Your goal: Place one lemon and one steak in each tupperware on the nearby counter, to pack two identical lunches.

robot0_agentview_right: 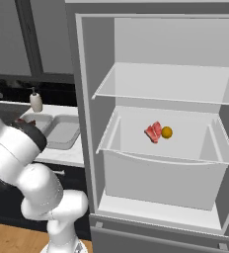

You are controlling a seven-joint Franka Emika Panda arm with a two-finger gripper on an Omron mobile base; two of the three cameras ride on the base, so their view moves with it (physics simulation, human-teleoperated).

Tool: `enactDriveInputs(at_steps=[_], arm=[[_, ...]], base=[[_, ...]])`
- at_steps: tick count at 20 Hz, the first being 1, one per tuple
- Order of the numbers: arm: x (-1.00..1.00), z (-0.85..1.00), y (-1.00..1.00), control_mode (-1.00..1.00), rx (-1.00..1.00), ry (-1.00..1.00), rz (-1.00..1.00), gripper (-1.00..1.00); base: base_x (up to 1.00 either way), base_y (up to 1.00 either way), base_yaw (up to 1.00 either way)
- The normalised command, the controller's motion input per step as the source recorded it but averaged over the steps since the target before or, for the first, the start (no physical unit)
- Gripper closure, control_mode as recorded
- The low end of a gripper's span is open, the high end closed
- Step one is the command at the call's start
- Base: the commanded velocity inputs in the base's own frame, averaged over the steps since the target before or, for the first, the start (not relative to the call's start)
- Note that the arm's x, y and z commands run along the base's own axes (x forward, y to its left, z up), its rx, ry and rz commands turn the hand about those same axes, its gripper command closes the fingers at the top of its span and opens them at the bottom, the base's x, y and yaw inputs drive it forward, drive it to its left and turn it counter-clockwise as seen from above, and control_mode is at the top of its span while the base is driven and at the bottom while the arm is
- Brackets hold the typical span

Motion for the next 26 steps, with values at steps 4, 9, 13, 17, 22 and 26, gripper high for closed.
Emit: enactDriveInputs(at_steps=[4,9,13,17,22,26], arm=[[-1.0,0.21,-0.5,-1.0,0.17,-0.22,0.16,-1.0],[-1.0,0.18,-0.79,-1.0,0.35,-0.18,0.11,-1.0],[-0.98,0.17,-0.98,-1.0,0.47,-0.15,0.14,-1.0],[-0.59,0.0,-1.0,-1.0,0.33,-0.01,0.09,-1.0],[-0.62,0.02,-0.96,-1.0,0.34,-0.06,0.18,-1.0],[-0.43,0.62,-0.32,-1.0,0.19,-0.12,0.13,-1.0]], base=[[0.0,0.0,0.0],[0.0,0.0,0.0],[0.0,0.0,0.0],[0.0,0.0,0.0],[0.0,0.0,0.0],[0.0,0.0,0.0]])
